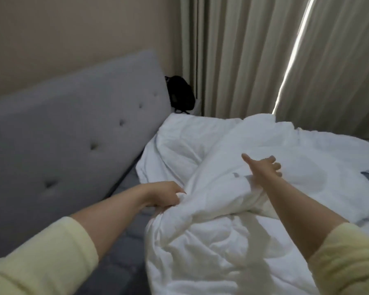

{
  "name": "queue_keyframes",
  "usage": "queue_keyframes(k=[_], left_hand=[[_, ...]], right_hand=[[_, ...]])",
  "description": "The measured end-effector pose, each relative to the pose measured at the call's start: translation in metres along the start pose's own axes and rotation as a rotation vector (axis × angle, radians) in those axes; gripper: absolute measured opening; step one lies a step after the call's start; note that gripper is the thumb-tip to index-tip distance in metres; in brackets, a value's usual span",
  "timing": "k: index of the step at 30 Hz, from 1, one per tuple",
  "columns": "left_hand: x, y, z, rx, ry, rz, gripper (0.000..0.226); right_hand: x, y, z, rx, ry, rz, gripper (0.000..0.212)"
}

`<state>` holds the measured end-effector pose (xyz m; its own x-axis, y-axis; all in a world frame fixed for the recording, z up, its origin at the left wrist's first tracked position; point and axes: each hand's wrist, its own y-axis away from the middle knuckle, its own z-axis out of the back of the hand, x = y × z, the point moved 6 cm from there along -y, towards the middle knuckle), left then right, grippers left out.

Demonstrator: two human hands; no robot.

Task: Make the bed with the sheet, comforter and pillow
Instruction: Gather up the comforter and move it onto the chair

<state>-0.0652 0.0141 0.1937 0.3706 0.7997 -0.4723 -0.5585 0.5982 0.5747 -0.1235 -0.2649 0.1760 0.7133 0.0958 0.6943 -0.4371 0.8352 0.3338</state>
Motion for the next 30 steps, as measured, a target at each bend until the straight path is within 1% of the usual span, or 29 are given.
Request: queue_keyframes(k=[3, 5, 7, 8, 10, 12, 15, 17, 20, 25, 30], left_hand=[[0.067, 0.034, -0.004, 0.041, 0.006, 0.130, 0.040], [0.094, 0.042, -0.009, 0.119, -0.038, 0.204, 0.045], [0.111, 0.047, -0.017, 0.208, -0.079, 0.276, 0.041], [0.117, 0.045, -0.017, 0.205, -0.098, 0.305, 0.038], [0.125, 0.037, -0.012, 0.093, -0.093, 0.325, 0.035], [0.125, 0.025, -0.006, -0.031, -0.024, 0.315, 0.032], [0.113, 0.003, 0.005, -0.176, 0.073, 0.246, 0.026], [0.107, -0.011, 0.010, -0.258, 0.153, 0.217, 0.032], [0.106, -0.037, 0.017, -0.336, 0.255, 0.195, 0.033], [0.139, -0.095, 0.061, -0.445, 0.315, 0.157, 0.034], [0.212, -0.168, 0.117, -0.528, 0.315, 0.215, 0.034]], right_hand=[[0.016, 0.043, -0.069, 0.288, 0.224, 0.174, 0.090], [0.012, 0.071, -0.096, 0.440, 0.437, 0.291, 0.079], [-0.001, 0.088, -0.111, 0.536, 0.647, 0.365, 0.072], [-0.007, 0.091, -0.112, 0.562, 0.718, 0.390, 0.070], [-0.019, 0.089, -0.110, 0.589, 0.770, 0.378, 0.066], [-0.024, 0.080, -0.104, 0.602, 0.753, 0.341, 0.064], [-0.018, 0.066, -0.102, 0.581, 0.712, 0.375, 0.062], [-0.008, 0.059, -0.104, 0.539, 0.722, 0.429, 0.061], [0.006, 0.051, -0.116, 0.557, 0.699, 0.428, 0.060], [0.065, 0.020, -0.162, 0.523, 0.655, 0.434, 0.059], [0.121, -0.018, -0.252, 0.495, 0.672, 0.427, 0.059]])
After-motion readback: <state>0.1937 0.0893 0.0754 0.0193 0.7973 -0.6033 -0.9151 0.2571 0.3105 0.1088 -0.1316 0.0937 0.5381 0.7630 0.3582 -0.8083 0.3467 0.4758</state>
